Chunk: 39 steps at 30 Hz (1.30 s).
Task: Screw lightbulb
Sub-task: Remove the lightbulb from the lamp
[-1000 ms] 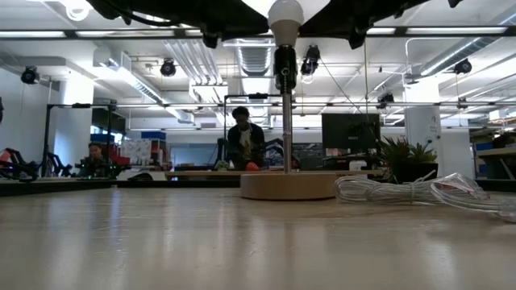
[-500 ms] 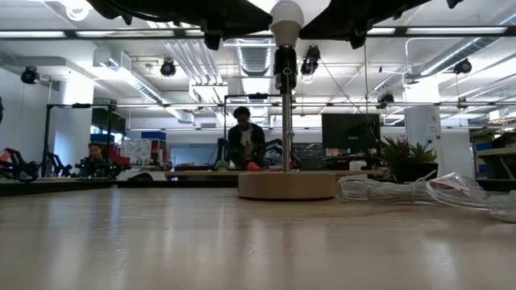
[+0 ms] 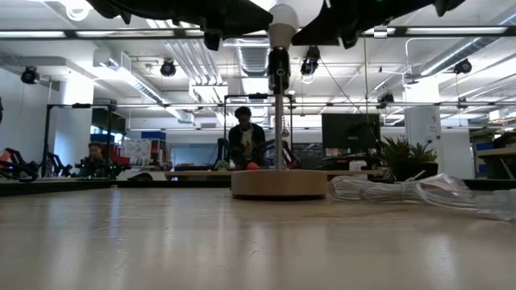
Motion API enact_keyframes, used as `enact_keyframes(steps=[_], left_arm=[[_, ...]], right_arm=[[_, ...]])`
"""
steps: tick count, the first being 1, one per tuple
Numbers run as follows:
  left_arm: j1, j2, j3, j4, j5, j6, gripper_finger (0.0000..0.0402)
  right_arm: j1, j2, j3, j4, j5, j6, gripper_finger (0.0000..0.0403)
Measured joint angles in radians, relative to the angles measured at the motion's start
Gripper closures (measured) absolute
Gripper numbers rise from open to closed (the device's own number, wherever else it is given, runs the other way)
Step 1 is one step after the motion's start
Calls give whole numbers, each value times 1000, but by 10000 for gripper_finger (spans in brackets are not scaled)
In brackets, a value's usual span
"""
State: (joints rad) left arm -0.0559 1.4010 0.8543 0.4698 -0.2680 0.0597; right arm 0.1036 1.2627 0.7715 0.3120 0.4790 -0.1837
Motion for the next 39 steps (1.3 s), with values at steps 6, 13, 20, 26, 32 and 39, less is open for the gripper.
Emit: enact_keyframes(steps=[6,13,20,26,32,39], left_arm=[[-1,29,0,9,28,-26,326],[-21,27,0,-7,26,-26,326],[-79,-56,0,-183,-196,-24,326],[-65,-69,1,-152,-236,42,326],[-27,-36,1,-85,-104,89,326],[-17,-2,12,-60,-77,97,326]], right_arm=[[-2,55,0,60,46,-53,396],[-2,56,1,44,65,-53,396],[6,8,2,-48,71,16,396],[42,-24,2,-34,57,27,396],[65,-30,2,-15,34,42,396],[66,-31,2,12,38,24,396]])
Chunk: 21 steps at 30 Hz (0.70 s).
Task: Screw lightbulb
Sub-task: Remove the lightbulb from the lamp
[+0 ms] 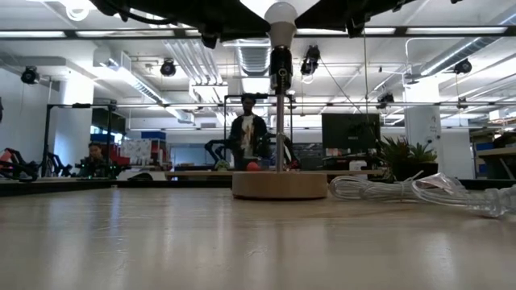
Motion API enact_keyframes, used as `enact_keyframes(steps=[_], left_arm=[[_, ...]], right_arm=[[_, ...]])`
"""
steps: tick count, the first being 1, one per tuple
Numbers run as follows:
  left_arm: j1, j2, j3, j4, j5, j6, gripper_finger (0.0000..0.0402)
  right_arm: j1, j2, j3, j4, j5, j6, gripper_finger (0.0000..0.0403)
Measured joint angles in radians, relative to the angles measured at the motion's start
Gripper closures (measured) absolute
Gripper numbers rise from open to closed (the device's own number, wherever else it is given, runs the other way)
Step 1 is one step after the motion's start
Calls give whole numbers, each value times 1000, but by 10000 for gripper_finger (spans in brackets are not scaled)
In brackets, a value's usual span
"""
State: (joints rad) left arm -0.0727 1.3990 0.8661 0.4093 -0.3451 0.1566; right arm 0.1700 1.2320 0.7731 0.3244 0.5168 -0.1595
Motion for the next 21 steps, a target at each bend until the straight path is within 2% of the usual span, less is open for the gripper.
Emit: enact_keyframes(steps=[13,16,18,21], left_arm=[[-2,44,41,-1,36,0,326],[-9,35,46,-47,37,-8,326],[-17,16,58,-123,3,-24,326],[-27,-12,80,-281,-104,-54,326]], right_arm=[[-7,1,0,-5,26,-62,396],[-7,1,0,-20,36,-66,396],[-7,1,0,-25,41,-68,396],[-7,2,0,-27,43,-68,396]])
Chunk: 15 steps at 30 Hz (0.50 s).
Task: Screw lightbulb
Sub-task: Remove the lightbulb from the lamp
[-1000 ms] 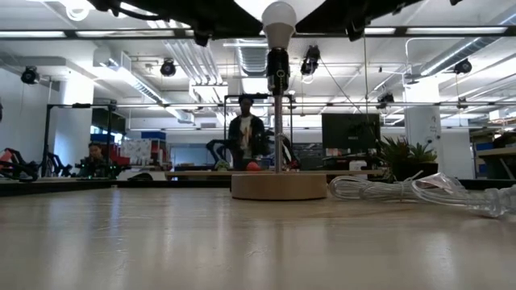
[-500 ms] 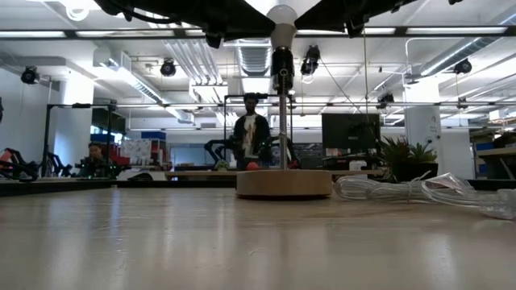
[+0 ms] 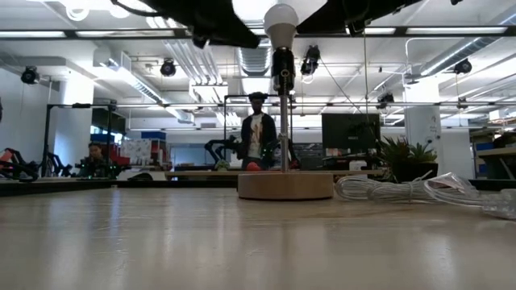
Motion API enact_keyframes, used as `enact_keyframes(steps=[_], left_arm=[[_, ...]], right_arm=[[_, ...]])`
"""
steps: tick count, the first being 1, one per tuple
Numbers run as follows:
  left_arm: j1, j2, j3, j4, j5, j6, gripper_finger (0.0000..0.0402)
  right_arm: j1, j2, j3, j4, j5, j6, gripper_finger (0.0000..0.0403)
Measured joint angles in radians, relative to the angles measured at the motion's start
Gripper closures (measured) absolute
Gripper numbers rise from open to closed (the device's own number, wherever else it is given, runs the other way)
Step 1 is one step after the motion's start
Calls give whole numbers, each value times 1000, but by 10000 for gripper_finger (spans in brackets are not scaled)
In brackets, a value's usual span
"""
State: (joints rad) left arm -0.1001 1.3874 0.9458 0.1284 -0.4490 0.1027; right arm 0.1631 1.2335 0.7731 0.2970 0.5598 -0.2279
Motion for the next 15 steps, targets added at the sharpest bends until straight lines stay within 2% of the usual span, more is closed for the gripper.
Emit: enact_keyframes(steps=[3,7,15], left_arm=[[13,-5,5,-37,-36,19,326],[52,-8,9,75,53,115,326],[81,-8,7,85,162,124,326]], right_arm=[[0,0,0,-1,1,0,396],[0,0,0,-1,1,0,396],[0,0,0,-6,4,7,396]])
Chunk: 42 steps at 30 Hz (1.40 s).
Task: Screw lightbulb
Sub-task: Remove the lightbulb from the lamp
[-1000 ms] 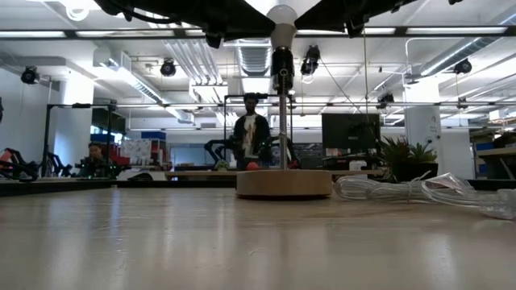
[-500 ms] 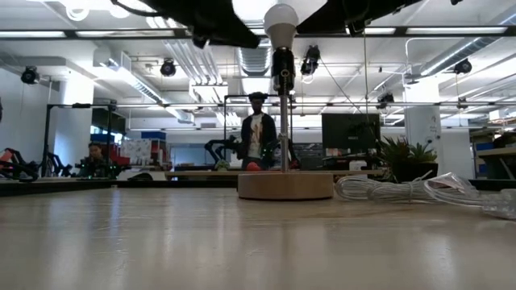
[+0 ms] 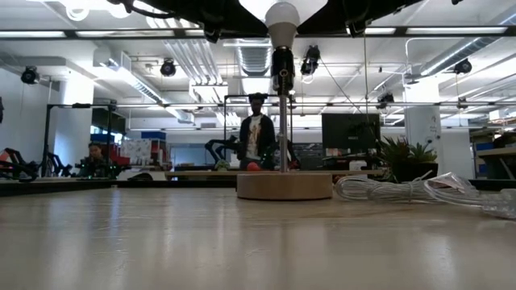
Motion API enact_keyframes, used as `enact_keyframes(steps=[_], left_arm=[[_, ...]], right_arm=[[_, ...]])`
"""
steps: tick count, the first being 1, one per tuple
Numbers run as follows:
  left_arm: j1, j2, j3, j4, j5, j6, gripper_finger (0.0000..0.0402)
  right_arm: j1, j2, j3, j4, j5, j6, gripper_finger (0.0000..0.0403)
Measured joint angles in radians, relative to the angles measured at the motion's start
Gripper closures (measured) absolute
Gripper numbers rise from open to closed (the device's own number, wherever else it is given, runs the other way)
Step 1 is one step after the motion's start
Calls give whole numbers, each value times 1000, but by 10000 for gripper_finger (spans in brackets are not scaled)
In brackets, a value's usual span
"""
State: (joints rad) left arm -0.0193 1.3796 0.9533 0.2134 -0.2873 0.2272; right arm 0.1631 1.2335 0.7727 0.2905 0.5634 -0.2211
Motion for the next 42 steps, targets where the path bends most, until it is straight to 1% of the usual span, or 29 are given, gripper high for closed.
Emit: enact_keyframes(steps=[7,16,24,27,32,36,42], left_arm=[[-3,0,0,7,34,-14,326],[-14,19,-1,13,47,-53,326],[-24,35,-2,37,45,-64,326],[-24,35,-2,36,40,-76,326],[-24,35,-2,30,17,-81,326],[-24,35,-2,25,16,-87,326],[-24,35,-2,23,14,-87,326]], right_arm=[[0,0,-1,0,13,-11,396],[-25,0,-1,6,12,-20,396],[-33,33,-1,17,9,-27,396],[-31,30,-1,20,9,6,396],[-31,6,-1,-12,-11,129,393],[-31,-24,-1,-55,-70,219,373],[-31,-38,0,-80,-81,276,306]])
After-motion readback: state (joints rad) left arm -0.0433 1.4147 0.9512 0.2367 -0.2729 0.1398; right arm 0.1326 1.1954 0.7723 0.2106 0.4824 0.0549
